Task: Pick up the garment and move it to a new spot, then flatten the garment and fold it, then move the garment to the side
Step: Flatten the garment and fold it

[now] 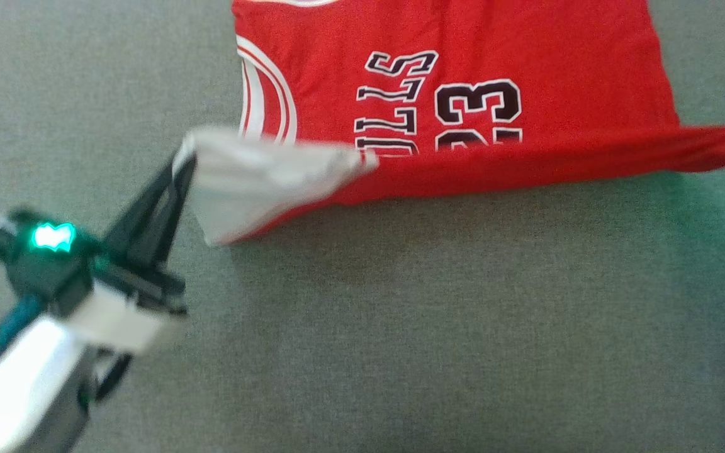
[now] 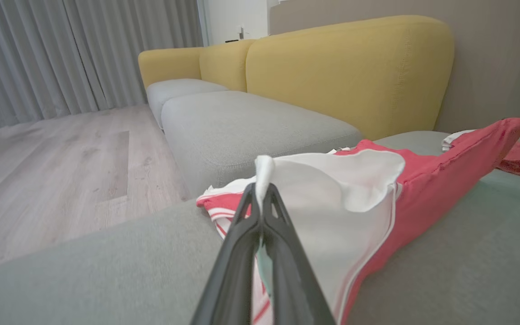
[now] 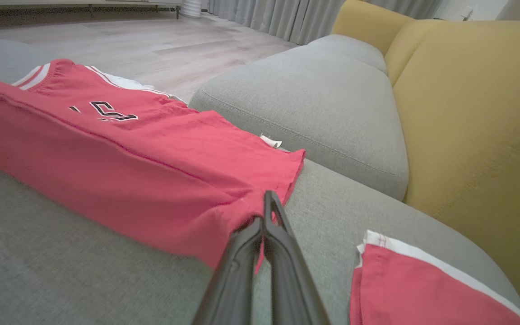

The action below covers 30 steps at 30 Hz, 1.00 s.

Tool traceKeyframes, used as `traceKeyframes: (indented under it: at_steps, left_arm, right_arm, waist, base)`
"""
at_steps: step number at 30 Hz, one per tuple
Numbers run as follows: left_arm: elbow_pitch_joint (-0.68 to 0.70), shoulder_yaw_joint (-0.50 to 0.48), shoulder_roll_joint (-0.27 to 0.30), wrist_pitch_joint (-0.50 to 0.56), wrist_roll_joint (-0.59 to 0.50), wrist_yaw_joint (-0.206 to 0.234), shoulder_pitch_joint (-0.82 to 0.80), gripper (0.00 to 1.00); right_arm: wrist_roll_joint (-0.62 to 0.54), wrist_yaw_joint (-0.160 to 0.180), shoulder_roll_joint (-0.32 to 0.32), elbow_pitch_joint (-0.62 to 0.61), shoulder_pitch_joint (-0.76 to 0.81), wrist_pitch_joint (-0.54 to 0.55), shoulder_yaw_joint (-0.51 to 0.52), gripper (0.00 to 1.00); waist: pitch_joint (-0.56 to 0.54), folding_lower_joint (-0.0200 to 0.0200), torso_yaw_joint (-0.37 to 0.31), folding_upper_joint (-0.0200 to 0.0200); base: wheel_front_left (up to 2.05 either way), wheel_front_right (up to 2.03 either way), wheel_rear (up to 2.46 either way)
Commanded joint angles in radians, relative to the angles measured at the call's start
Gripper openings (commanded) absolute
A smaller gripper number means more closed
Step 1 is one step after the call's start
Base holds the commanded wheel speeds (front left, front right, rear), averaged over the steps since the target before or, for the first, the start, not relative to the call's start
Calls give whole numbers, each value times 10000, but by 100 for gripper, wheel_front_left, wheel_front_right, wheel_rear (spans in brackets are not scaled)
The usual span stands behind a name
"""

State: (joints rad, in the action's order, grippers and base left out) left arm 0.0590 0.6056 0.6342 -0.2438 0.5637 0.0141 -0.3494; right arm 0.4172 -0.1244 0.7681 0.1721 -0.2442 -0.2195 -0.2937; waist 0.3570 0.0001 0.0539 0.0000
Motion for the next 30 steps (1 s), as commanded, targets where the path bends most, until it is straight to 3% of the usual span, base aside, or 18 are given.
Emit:
traceKeyframes:
  at_steps: [1, 7, 15, 16, 17, 21, 28, 30]
  left_arm:
    - [-52, -517, 215, -87, -196, -105, -710, 0]
    - [-2338, -221, -419, 13, -955, -817, -3604, 0]
    - [-4729, 322, -1289, 205, -344, -1356, -5185, 0]
    - [-5021, 319, -1453, 241, -99, -1377, -5258, 40]
    - [-5271, 341, -1585, 246, 70, -1392, -5323, 100]
    - [-6010, 259, -1974, 53, 396, -1357, -5189, 100]
    - [-6092, -725, -2873, -164, 1190, -119, -3026, 100]
    - [-6045, -789, -3017, -169, 1248, 4, -2655, 100]
  right_arm:
    - [-70, -63, 371, -35, -308, -5, -191, 0]
    - [-259, -63, 613, 1209, -2568, 27, -1767, 0]
    - [-169, -63, 585, 2767, -4487, -164, -3069, 0]
    - [-109, -63, 543, 2951, -4621, -186, -3179, 36]
    - [-64, -63, 489, 3129, -4739, -209, -3279, 100]
    - [163, -63, 188, 3640, -4889, -312, -3611, 100]
    - [131, -63, -347, 4457, -4660, -397, -3158, 100]
    - [6, -63, -444, 4489, -4595, -404, -3070, 100]
  waist:
    - [262, -1, -10, 0]
    - [998, -1, -57, 0]
    - [1414, -1, -61, 0]
    - [1412, -1, -47, 0]
    - [1389, -1, -35, 0]
    - [1073, -1, -13, 0]
    - [205, -1, -176, 0]
    - [98, -1, -193, 0]
  base:
    - [0, 0, 0]
    - [0, 0, 0]
    - [0, 0, 0]
    - [0, 0, 0]
    - [0, 0, 0]
    - [0, 0, 0]
    - [0, 0, 0]
    - [0, 0, 0]
